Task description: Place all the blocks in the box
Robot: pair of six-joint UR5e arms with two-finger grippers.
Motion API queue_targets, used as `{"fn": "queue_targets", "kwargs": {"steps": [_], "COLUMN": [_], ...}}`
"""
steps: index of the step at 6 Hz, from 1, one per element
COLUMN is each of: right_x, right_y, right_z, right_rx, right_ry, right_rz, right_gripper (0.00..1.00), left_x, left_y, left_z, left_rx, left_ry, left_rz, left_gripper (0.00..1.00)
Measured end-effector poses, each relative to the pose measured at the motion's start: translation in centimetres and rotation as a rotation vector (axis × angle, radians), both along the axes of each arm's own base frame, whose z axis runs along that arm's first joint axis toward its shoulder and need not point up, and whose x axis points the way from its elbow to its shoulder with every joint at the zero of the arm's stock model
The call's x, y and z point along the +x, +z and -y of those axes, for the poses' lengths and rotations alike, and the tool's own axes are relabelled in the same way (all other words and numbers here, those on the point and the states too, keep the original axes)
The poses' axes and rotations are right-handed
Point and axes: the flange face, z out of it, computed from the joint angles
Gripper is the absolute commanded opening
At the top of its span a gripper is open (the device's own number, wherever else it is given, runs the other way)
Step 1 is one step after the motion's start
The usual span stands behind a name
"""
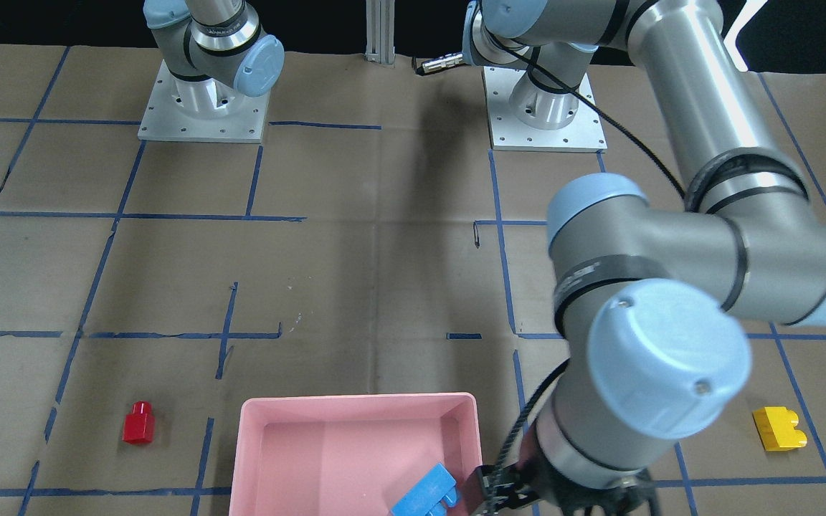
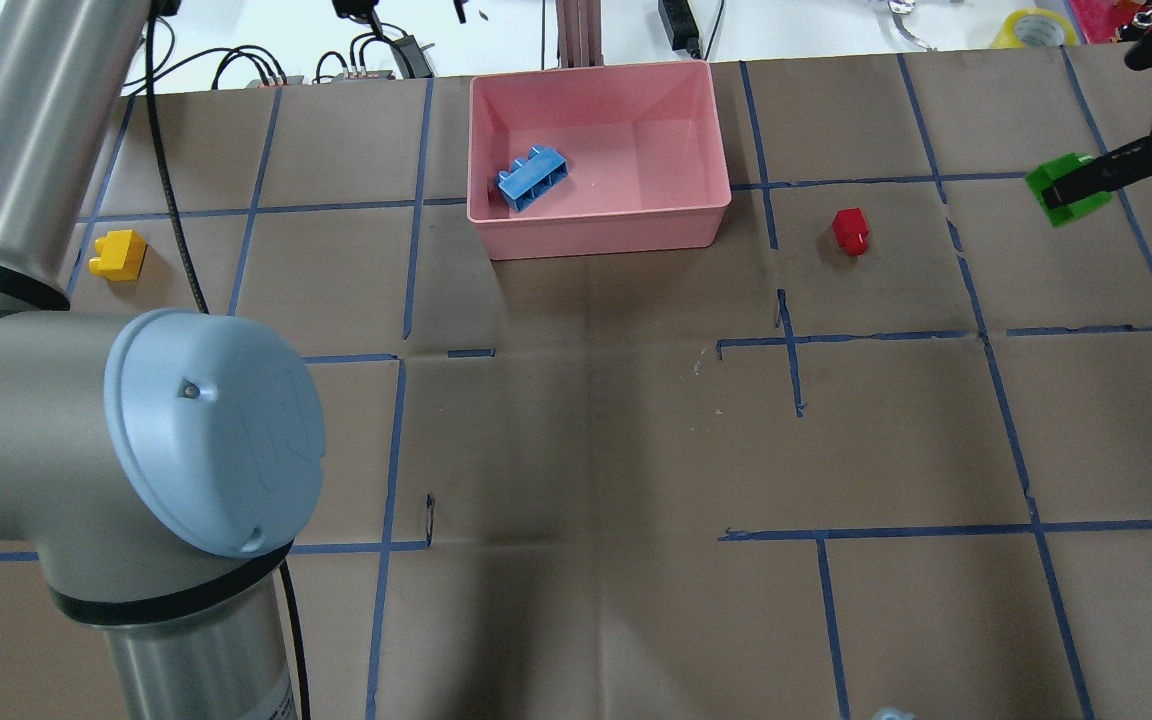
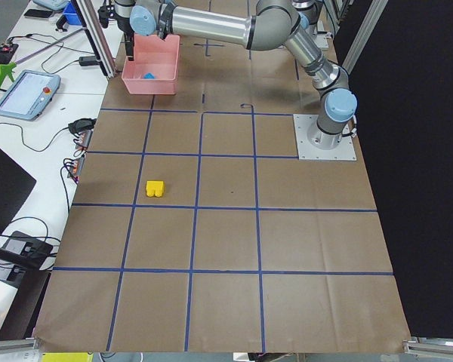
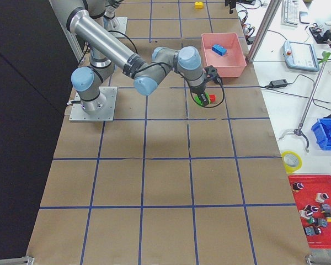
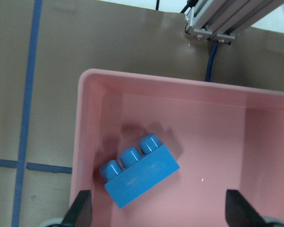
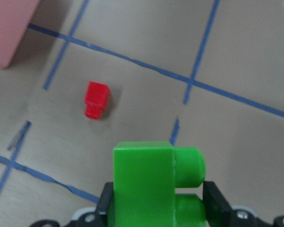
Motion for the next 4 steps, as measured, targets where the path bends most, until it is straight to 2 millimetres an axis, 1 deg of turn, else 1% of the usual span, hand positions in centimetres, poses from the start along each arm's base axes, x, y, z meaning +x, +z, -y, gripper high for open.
{"fn": "queue_targets", "kwargs": {"steps": [1, 2, 3, 4], "right_x": [6.5, 13.4, 20.2, 25.9], "right_y": [0.4, 0.4, 0.4, -0.1], "right_z": [1.9, 3.8, 6.0, 8.4], "right_rx": [0.0, 0.009, 0.01, 0.011], "right_ry": [0.031, 0.06, 0.118, 0.167], "right_rz": [0.037, 0.073, 0.101, 0.127], "right_gripper": [0.05, 0.05, 0.05, 0.06], "left_x": [3.5, 6.8, 11.7, 18.2], "left_y": [1.3, 1.8, 1.7, 0.8], "left_z": [-0.5, -0.9, -1.1, -1.2], "left_rx": [0.01, 0.019, 0.033, 0.052], "left_ry": [-0.026, -0.054, -0.092, -0.129], "left_rz": [0.012, 0.023, 0.036, 0.047], "left_gripper": [1.0, 1.0, 1.0, 1.0]}}
